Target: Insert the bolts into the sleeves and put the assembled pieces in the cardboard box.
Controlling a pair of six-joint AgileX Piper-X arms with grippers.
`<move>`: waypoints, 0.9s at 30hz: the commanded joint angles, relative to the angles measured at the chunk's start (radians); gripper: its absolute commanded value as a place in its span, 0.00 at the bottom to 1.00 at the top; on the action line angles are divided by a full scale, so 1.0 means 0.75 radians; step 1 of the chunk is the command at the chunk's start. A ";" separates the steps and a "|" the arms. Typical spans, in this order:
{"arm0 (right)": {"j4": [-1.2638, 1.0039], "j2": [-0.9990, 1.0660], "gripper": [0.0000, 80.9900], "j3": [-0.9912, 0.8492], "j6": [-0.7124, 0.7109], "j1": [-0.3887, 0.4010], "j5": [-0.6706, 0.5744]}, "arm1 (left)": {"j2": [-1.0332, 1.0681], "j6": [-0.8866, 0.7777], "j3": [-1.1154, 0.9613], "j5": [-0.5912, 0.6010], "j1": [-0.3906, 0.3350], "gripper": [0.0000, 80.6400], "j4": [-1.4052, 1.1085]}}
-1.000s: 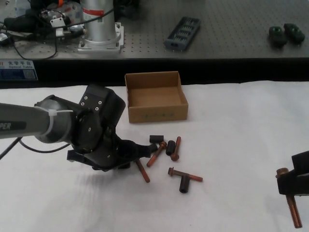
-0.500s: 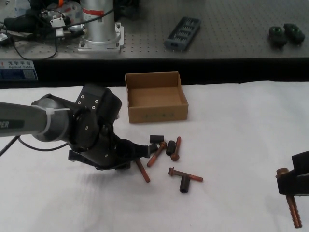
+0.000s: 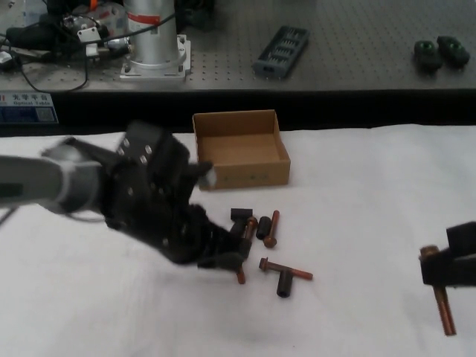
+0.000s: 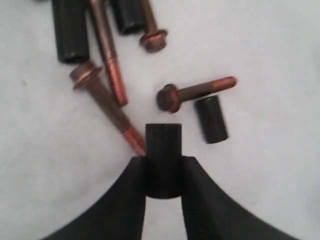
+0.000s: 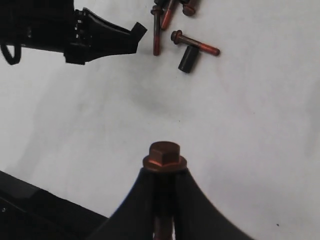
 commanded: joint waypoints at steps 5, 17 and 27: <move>-0.205 0.010 0.03 -0.004 0.029 -0.001 -0.041 | -0.268 0.194 0.048 0.311 0.005 0.01 0.061; -0.808 0.256 0.03 -0.004 0.405 -0.001 -0.373 | -0.717 0.180 0.369 0.638 0.005 0.01 -0.047; -1.173 0.366 0.03 -0.004 0.663 0.004 -0.485 | -0.789 -0.171 0.402 0.744 0.005 0.01 -0.457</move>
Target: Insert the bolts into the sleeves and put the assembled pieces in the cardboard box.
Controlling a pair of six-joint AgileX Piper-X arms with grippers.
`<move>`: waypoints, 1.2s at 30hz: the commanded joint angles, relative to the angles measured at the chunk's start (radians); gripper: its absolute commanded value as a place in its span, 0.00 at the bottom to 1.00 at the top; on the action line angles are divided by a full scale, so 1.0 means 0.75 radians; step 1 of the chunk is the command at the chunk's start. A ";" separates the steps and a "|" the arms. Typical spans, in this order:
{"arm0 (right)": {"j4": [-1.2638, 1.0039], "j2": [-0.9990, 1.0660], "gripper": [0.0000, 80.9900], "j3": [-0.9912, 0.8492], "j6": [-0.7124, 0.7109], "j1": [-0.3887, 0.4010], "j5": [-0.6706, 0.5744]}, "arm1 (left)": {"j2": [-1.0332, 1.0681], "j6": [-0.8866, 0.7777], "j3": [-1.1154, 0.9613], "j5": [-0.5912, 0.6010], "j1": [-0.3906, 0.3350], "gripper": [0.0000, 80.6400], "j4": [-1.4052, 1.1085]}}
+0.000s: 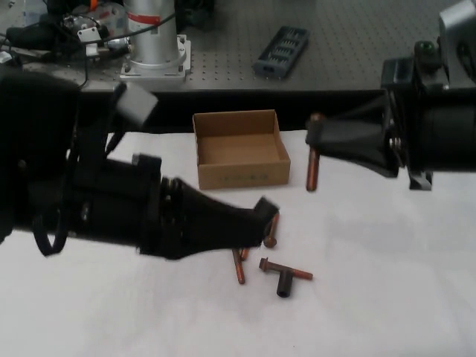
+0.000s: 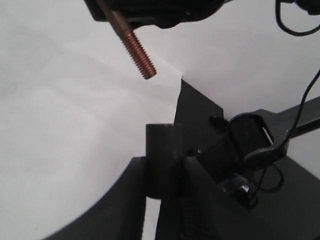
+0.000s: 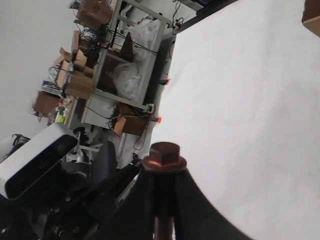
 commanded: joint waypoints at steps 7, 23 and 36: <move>-0.166 -0.001 0.03 -0.007 0.093 0.004 -0.028 | -0.014 -0.254 -0.001 0.045 -0.021 0.01 -0.297; -0.202 -0.001 0.03 -0.007 0.098 0.004 -0.127 | -0.014 -0.264 -0.001 -0.076 -0.110 0.01 -0.298; -0.202 -0.001 0.03 -0.007 0.122 0.004 -0.179 | -0.014 -0.261 -0.001 -0.185 -0.110 0.01 -0.298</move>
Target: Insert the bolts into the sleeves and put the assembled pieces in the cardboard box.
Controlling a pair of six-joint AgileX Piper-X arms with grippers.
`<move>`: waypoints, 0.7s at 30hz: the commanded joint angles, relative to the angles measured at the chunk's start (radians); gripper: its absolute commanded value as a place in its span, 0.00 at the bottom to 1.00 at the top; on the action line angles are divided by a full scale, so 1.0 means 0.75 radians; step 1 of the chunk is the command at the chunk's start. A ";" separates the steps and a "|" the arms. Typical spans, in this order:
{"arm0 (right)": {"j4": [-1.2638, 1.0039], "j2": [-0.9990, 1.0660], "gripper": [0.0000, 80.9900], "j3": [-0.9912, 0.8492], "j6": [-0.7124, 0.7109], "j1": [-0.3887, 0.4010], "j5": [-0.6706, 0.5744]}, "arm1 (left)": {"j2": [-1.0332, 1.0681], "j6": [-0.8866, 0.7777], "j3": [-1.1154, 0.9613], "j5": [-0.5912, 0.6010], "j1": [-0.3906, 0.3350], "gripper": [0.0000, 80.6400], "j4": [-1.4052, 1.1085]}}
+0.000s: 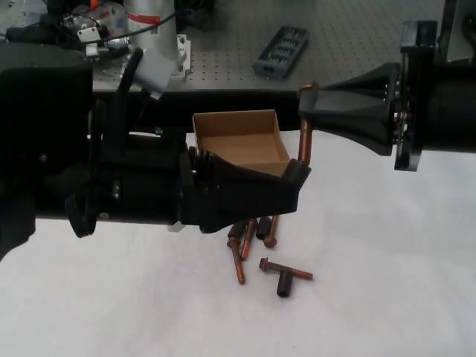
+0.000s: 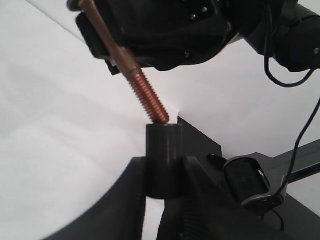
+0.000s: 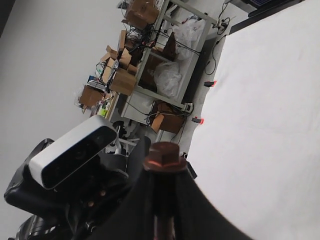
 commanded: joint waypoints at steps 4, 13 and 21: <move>-0.020 -0.003 0.03 -0.007 0.004 0.003 -0.033 | -0.014 -0.011 -0.002 -0.055 -0.005 0.01 -0.051; -0.051 -0.003 0.03 -0.007 -0.034 0.003 0.011 | -0.014 -0.049 -0.002 -0.096 -0.005 0.01 -0.104; -0.059 -0.006 0.03 -0.007 -0.066 0.047 0.074 | -0.014 -0.087 -0.002 -0.148 -0.005 0.01 -0.117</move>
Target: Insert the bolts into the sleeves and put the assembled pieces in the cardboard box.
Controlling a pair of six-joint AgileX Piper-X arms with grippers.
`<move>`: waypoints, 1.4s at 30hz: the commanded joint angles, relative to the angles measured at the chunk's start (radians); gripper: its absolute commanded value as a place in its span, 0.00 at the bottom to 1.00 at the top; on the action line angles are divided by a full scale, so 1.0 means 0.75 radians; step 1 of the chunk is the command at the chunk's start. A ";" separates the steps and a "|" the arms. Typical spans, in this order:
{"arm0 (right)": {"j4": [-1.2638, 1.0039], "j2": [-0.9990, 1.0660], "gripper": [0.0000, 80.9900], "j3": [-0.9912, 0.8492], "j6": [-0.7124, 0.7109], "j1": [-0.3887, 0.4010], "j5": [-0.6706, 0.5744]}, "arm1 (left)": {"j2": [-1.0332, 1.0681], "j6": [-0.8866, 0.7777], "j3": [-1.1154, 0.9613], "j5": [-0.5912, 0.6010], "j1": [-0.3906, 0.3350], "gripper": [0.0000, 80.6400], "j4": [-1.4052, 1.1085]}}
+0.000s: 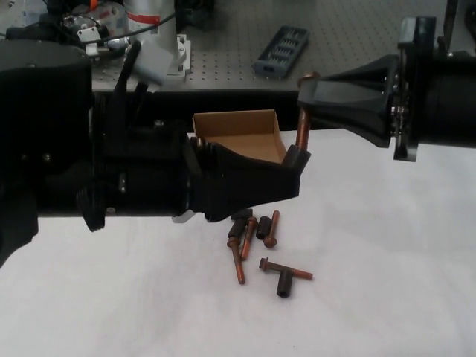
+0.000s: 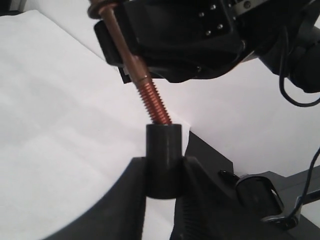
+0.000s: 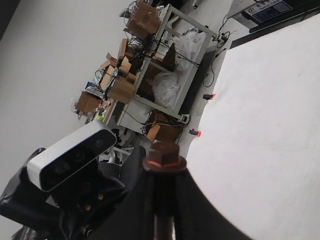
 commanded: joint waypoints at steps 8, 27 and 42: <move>0.031 -0.043 0.03 -0.007 -0.134 0.054 0.119 | -0.014 -0.093 -0.009 -0.095 0.003 0.01 -0.131; 0.108 -0.081 0.03 -0.007 -0.168 0.054 0.163 | -0.014 -0.129 -0.009 -0.218 0.003 0.01 -0.135; 0.107 -0.087 0.03 -0.007 -0.168 0.054 0.101 | -0.014 -0.133 -0.009 -0.305 0.003 0.01 -0.274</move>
